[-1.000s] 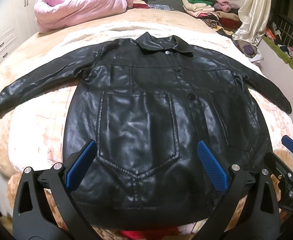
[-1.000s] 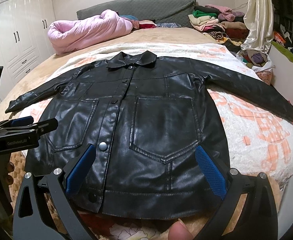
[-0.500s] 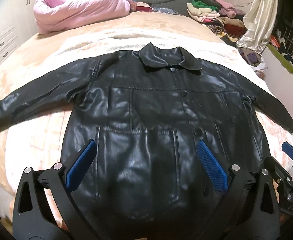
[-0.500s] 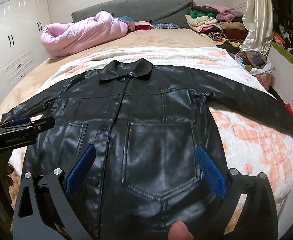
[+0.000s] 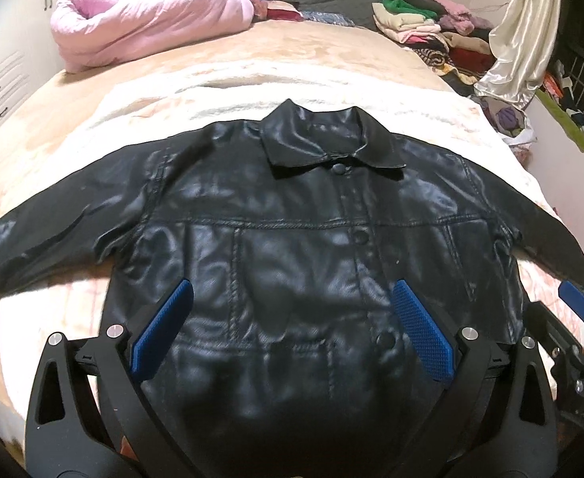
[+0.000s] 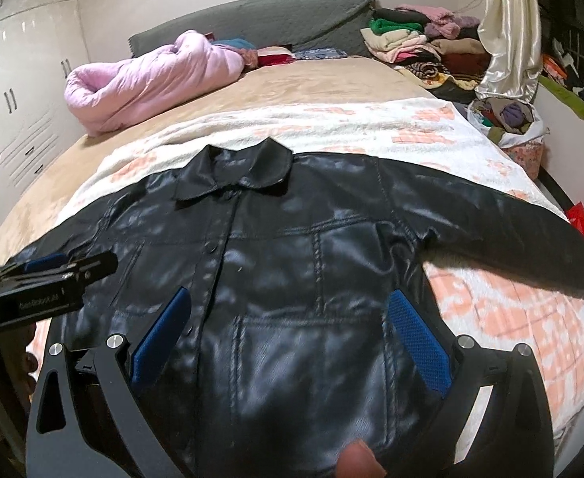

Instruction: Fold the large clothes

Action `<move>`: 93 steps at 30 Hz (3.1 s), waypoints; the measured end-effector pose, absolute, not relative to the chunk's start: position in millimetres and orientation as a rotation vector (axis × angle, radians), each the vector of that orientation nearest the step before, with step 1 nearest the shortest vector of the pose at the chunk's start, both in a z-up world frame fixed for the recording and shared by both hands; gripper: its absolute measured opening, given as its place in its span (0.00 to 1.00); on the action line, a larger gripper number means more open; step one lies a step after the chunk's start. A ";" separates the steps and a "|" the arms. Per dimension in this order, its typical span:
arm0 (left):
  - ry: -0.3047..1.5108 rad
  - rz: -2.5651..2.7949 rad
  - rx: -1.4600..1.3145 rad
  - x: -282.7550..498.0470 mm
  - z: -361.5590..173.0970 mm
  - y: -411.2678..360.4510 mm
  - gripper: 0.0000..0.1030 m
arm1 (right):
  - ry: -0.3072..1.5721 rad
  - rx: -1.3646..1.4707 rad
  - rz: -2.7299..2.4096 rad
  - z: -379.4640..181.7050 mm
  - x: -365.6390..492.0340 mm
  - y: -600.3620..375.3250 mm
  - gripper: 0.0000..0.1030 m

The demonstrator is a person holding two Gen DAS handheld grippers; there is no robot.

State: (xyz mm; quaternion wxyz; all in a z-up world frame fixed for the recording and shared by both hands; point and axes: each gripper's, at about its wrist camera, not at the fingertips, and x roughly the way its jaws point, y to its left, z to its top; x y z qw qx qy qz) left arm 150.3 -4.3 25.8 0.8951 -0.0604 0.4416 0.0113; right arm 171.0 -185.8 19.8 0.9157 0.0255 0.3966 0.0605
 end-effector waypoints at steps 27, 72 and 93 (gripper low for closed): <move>0.987 -0.090 -0.054 250.5 2.3 -84.8 0.91 | 0.822 0.330 -0.297 -19.0 238.0 -369.5 0.96; 0.951 -0.098 -0.145 284.7 30.2 -79.9 0.91 | 0.334 0.636 -0.118 50.2 253.2 -480.5 0.08; 0.827 -0.124 -0.505 234.2 70.5 70.9 0.91 | 0.334 0.240 0.506 136.9 275.2 -211.0 0.06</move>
